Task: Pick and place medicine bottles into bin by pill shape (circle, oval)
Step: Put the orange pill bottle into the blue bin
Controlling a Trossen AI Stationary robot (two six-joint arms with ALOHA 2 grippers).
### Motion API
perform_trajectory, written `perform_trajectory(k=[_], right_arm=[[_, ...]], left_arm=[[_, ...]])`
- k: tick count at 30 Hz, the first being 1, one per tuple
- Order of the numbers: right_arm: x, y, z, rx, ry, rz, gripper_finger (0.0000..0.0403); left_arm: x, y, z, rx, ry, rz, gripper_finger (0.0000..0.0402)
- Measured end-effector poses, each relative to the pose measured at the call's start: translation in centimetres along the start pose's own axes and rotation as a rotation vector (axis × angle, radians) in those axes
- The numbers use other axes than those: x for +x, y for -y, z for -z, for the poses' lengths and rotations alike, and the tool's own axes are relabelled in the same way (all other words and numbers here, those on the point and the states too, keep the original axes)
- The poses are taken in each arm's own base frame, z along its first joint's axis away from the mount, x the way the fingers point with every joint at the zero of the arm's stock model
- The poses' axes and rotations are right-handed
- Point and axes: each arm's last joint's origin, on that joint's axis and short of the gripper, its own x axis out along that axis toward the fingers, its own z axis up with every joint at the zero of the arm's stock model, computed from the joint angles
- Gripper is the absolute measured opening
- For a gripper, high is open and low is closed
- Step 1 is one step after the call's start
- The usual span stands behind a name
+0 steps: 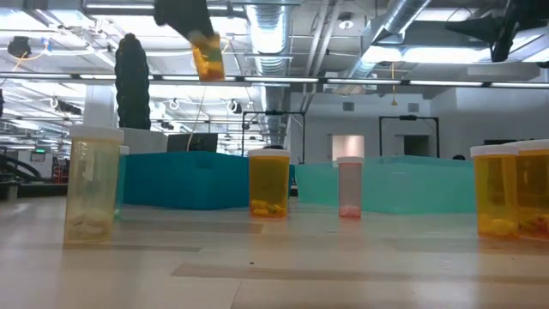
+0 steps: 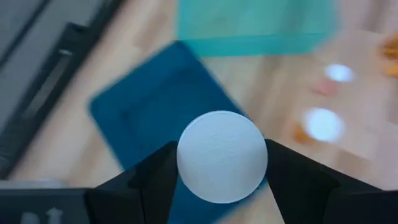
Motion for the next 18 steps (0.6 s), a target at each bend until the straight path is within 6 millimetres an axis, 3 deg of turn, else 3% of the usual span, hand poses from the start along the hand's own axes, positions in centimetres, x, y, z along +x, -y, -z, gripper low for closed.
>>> perform_trajectory(k=[7, 18], right_arm=[[0.0, 0.0, 0.0, 0.001, 0.001, 0.0, 0.026], [0.0, 0.0, 0.0, 0.0, 0.001, 0.0, 0.026]], left_arm=[[5.2, -4.4, -2.8, 0.011, -0.038, -0.06, 0.0219], [15.0, -6.7, -3.6, 0.051, -0.201, -0.047, 0.0219]])
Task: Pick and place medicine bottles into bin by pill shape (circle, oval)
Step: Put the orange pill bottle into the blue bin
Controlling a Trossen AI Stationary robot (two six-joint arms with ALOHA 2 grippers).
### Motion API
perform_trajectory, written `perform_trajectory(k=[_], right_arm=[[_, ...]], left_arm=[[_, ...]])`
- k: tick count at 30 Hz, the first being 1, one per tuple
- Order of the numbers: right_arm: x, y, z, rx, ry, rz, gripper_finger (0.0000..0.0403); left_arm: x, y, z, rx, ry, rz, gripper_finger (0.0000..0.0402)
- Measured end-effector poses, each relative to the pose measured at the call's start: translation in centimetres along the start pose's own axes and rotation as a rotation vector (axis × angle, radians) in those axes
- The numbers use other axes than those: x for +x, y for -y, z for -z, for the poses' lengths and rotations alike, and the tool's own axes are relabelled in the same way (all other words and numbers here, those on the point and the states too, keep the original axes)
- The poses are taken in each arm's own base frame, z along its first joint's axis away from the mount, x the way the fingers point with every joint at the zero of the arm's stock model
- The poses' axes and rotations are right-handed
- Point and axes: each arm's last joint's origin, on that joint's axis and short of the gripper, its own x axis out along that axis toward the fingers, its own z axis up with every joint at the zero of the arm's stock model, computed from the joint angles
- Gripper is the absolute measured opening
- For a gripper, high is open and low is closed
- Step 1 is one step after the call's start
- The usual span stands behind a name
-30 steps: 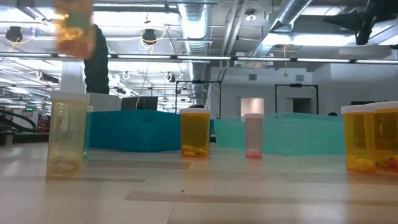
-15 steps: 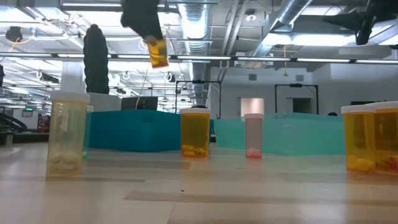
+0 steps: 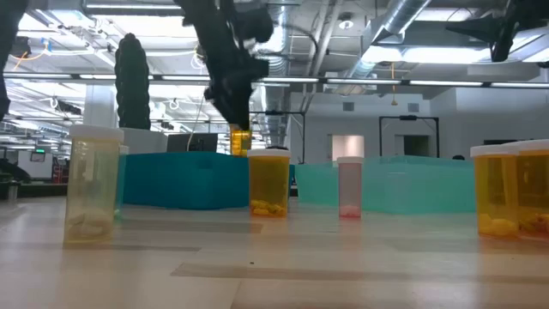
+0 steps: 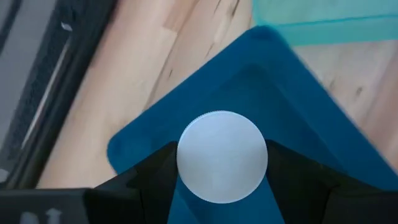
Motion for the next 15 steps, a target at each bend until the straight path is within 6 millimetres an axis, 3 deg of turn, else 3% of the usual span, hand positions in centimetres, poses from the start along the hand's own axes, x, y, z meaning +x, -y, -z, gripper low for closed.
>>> perform_trajectory(k=[5, 15], right_arm=[[0.0, 0.0, 0.0, -0.001, -0.001, 0.0, 0.026], [0.0, 0.0, 0.0, 0.0, -0.001, 0.0, 0.026]], left_arm=[[2.5, -0.9, -0.3, -0.006, -0.034, -0.009, 0.0219], [4.9, -0.6, -0.2, 0.018, -0.037, -0.009, 0.0219]])
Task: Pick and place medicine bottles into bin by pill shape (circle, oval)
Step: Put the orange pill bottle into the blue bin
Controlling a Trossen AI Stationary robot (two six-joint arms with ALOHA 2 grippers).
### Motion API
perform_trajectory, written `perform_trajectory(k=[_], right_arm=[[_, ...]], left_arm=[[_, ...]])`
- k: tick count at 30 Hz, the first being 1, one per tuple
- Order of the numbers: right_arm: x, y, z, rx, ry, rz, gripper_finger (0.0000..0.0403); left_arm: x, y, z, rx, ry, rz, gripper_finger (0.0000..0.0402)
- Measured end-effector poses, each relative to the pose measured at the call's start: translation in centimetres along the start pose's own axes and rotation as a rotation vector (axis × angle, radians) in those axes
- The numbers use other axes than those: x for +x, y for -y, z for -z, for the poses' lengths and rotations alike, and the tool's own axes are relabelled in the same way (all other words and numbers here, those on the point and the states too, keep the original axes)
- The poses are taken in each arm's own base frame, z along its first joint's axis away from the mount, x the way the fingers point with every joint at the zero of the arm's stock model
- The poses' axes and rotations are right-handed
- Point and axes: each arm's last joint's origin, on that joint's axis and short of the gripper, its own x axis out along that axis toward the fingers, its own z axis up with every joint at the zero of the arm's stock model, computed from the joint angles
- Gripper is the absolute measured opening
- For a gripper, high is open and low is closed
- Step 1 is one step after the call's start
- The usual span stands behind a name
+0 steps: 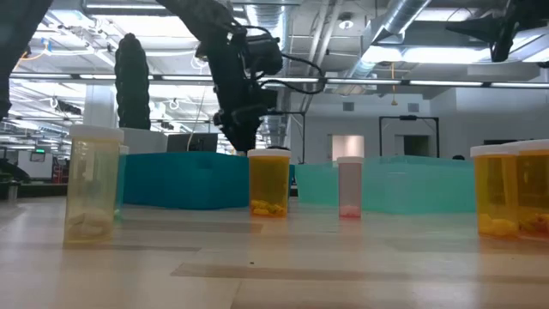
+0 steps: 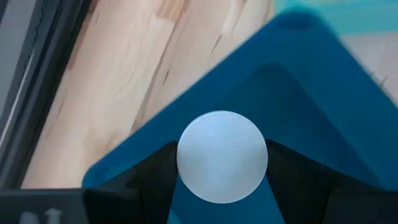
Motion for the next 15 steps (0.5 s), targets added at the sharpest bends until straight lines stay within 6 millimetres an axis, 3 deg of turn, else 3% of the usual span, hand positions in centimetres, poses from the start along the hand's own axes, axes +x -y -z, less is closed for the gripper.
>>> perform_trajectory(k=[7, 15], right_arm=[[0.0, 0.0, 0.0, -0.002, -0.004, 0.0, 0.026], [0.0, 0.0, 0.0, -0.003, -0.004, 0.001, 0.026]], left_arm=[[1.4, 0.2, 1.1, -0.003, -0.026, -0.008, 0.022], [1.6, 0.2, 0.8, -0.009, 0.0, -0.011, 0.022]])
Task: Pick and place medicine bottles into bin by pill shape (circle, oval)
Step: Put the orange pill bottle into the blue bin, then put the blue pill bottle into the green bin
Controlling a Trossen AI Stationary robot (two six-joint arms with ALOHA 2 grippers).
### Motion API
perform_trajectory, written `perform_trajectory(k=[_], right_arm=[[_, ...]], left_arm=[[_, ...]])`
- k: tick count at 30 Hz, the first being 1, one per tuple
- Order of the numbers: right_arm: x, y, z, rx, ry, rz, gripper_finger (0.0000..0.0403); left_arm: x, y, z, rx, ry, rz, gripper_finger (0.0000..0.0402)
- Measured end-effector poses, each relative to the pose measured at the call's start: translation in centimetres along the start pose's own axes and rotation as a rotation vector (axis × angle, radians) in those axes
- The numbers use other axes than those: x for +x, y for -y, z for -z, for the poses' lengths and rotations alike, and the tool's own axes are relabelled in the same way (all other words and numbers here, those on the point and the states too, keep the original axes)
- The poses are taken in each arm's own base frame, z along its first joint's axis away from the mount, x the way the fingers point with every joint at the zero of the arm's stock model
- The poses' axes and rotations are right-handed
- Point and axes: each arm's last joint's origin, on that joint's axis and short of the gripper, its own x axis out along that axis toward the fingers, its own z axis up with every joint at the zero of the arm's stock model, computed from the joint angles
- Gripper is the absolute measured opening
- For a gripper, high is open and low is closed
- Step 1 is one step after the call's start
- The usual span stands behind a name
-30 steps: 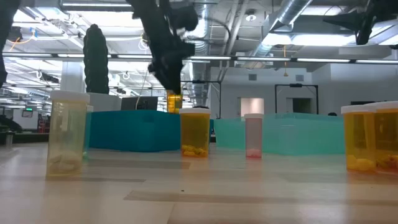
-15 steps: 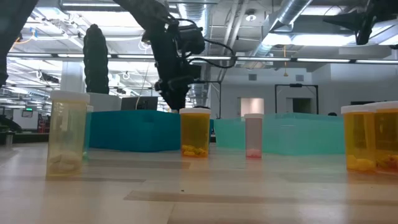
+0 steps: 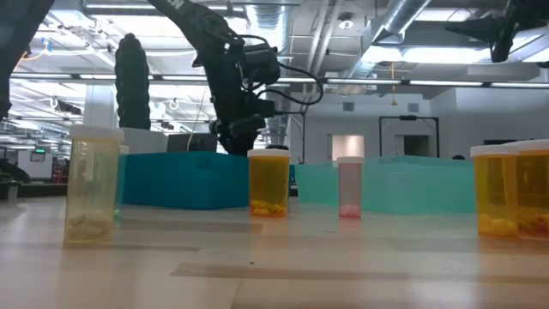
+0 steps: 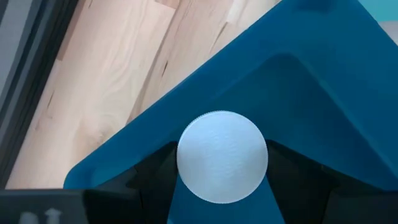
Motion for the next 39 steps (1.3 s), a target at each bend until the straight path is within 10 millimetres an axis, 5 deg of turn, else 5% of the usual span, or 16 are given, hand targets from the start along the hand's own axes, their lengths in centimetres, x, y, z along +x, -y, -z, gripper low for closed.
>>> perform_trajectory(k=[7, 13, 25, 32, 39], right_arm=[[0.0, 0.0, 0.0, 0.0, 0.0, 0.0, 0.026], [0.0, 0.0, 0.0, -0.001, 0.0, 0.0, 0.026], [0.0, 0.0, 0.0, -0.008, 0.0, 0.0, 0.026], [0.0, 0.0, 0.0, -0.01, -0.001, 0.001, 0.026], [0.0, 0.1, 0.2, -0.024, -0.02, 0.009, 0.026]], left_arm=[[0.0, 0.1, 0.1, 0.016, -0.005, 0.006, 0.023], [0.0, 0.3, 0.1, 0.021, -0.011, 0.043, 0.0278], [-3.0, 0.5, -1.5, 0.054, -0.04, 0.075, 0.0315], [-7.0, 2.4, -2.2, 0.114, -0.053, 0.127, 0.0315], [-15.4, 5.5, 0.1, 0.073, 0.076, 0.209, 0.0307]])
